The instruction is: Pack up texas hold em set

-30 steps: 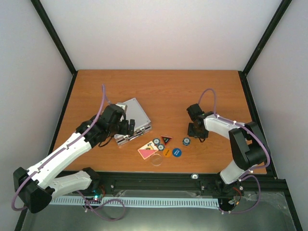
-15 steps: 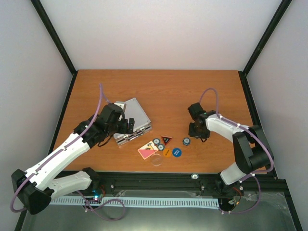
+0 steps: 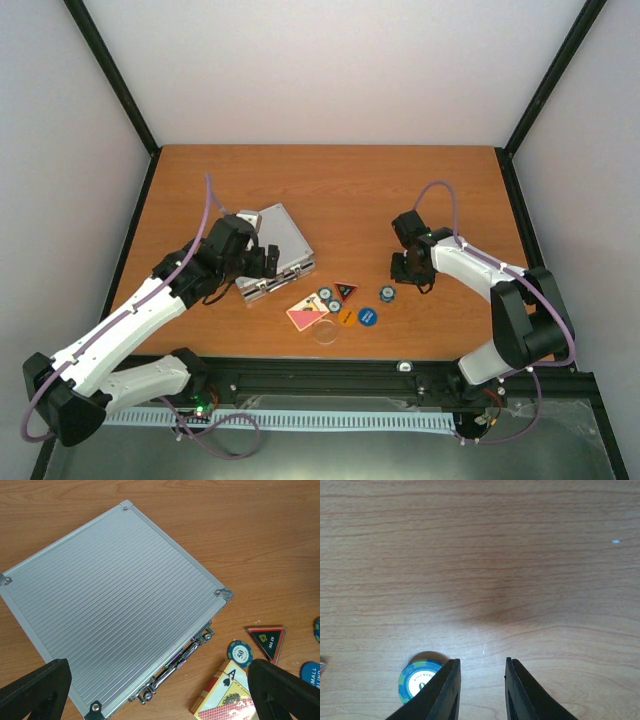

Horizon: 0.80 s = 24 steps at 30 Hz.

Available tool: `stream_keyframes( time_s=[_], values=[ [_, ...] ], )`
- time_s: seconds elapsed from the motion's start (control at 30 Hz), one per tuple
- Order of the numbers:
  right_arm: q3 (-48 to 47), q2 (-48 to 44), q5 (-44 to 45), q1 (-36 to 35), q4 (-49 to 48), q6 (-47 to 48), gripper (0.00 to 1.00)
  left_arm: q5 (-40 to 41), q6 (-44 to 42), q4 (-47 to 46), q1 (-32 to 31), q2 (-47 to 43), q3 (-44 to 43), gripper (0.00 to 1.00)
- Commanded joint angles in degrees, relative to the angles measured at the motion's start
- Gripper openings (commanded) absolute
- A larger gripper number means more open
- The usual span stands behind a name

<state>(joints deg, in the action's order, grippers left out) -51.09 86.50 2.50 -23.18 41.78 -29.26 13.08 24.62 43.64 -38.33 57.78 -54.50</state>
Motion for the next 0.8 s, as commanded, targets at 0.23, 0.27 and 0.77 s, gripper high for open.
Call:
stream_keyframes(
  time_s=[0.23,0.27,0.77],
  values=[
    [-0.5,0.9,-1.1,-0.1,-1.1,1.3,0.31,0.3,-0.9,-1.0,-0.1,0.2,-1.1,1.00],
    [-0.6,1.0,-0.9,-0.1,-1.0,1.4,0.32,0.3,-0.9,-1.1,-0.1,0.3,-1.0,1.00],
    [-3.2,0.7,-3.3,-2.2,-0.6,6.5,0.78,0.0,-0.5,-1.6,-0.1,2.1,-1.1,1.00]
  ],
)
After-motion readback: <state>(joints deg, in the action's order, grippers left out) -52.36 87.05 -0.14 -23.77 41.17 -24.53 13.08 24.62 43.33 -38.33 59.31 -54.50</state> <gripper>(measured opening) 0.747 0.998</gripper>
